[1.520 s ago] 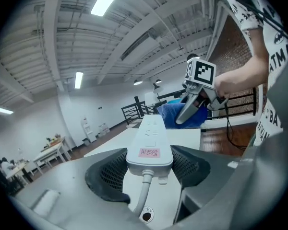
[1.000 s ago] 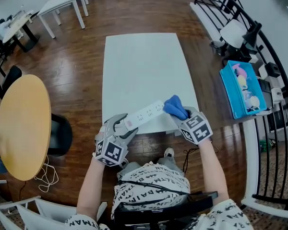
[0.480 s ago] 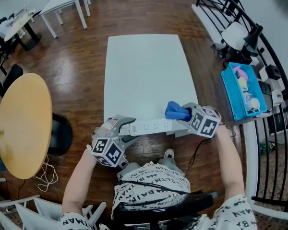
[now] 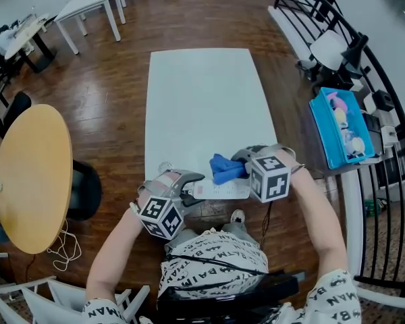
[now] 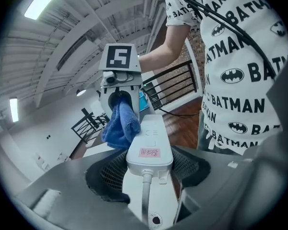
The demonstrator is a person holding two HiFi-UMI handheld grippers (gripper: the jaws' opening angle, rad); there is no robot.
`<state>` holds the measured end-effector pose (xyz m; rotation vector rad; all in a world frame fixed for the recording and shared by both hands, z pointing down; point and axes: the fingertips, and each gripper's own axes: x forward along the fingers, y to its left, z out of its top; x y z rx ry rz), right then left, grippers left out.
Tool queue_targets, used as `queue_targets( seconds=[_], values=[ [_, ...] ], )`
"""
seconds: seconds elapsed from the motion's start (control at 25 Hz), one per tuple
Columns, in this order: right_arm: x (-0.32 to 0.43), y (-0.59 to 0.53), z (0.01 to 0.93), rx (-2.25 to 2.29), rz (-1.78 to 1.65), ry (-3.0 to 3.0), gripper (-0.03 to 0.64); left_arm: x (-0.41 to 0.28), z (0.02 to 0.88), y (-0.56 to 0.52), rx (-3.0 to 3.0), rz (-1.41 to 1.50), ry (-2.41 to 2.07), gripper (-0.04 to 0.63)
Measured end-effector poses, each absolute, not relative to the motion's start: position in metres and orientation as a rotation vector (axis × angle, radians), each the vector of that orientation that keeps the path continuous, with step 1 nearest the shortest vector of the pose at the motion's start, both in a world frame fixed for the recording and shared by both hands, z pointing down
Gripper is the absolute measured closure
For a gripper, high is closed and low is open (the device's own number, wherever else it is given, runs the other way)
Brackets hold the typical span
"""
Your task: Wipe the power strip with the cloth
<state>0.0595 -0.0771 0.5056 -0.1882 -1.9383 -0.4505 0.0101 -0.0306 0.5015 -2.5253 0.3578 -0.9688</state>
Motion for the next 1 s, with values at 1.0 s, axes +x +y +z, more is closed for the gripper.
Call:
queue_targets(
  seconds=[1.0],
  values=[
    [0.125,-0.115,0.514,0.017,-0.338,-1.93,0.488,-0.019,0.487,-0.056,-2.628,-0.874,0.539,0.31]
  ],
)
